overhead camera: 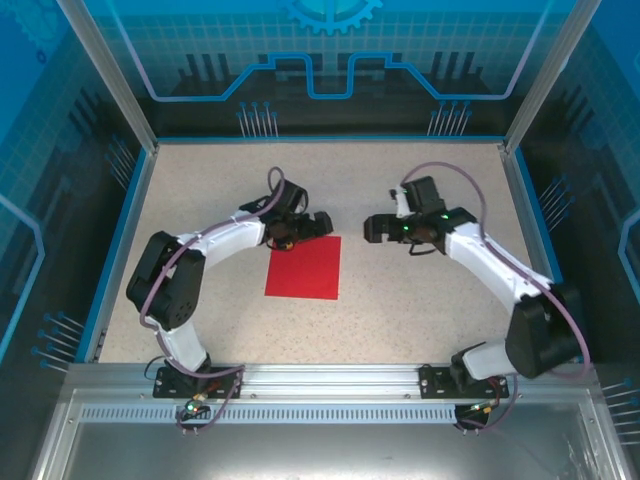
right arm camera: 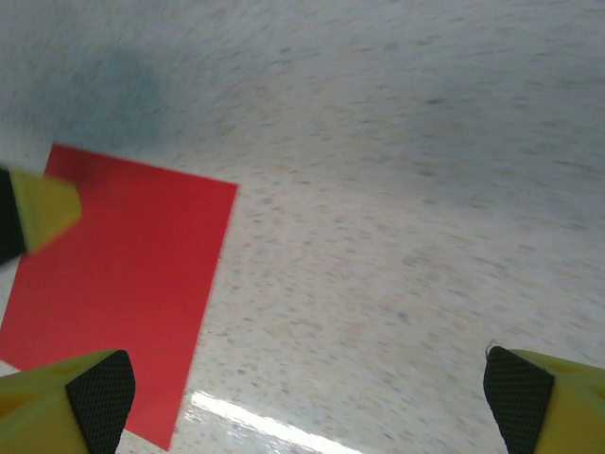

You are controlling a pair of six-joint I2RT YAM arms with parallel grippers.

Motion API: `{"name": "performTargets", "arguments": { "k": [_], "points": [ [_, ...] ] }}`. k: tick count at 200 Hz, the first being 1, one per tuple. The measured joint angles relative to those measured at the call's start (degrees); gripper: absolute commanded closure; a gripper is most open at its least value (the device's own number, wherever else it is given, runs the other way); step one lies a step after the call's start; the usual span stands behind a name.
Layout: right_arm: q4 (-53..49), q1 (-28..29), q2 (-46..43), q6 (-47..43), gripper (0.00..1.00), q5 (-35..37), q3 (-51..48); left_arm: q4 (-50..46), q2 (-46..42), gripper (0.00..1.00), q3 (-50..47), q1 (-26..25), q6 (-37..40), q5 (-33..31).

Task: Fold a paper plane with a square sheet of paper (pick it up from the middle)
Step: Move the square sheet of paper to the center of the table.

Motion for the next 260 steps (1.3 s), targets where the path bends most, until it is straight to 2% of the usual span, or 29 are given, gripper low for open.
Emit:
{"name": "performTargets", "arguments": {
  "k": [29,43,58,96,112,131,146,181,222,260],
  "points": [
    [0.4,8.4,12.1,0.5,0.03,0.2,9.5,-0.2,-1.6,0.01,-0.6,6.8,-1.2,0.3],
    [0.7,11.5,17.9,0.9,0.08,-0.3,14.3,-0.1,-3.3,0.01,-2.2,9.4,-2.0,-0.3],
    [0.7,14.3,24.1,2.2,0.17,-1.1,19.5,0.0,-5.7,0.01,-4.8,12.1,-3.0,-1.2],
    [0.9,20.1,35.4,6.3,0.21,-2.3,26.9,-0.3,-11.1,0.01,-9.9,19.4,-4.5,-2.5],
    [0.5,22.9,37.2,8.2,0.27,-2.8,27.7,-0.9,-12.1,0.01,-10.5,22.4,-4.5,-2.5],
    [-0.3,26.9,39.0,10.1,0.41,-3.0,30.2,-1.2,-13.1,0.01,-11.1,25.4,-4.2,-2.4],
    [-0.6,29.3,40.7,11.9,0.44,-3.1,32.9,-1.4,-14.1,0.01,-11.6,26.9,-3.8,-2.4],
    [-1.7,31.1,44.3,13.2,0.44,-3.3,37.2,-1.5,-15.5,0.01,-12.5,28.0,-3.2,-2.2],
    [-3.8,31.1,46.2,12.7,0.42,-3.5,37.6,-1.4,-15.5,0.01,-12.9,28.0,-3.1,-1.1],
    [-1.3,30.6,41.4,8.5,0.39,-5.1,29.0,-1.3,-15.4,0.01,-13.6,28.0,-3.1,-0.4]
  ]
}}
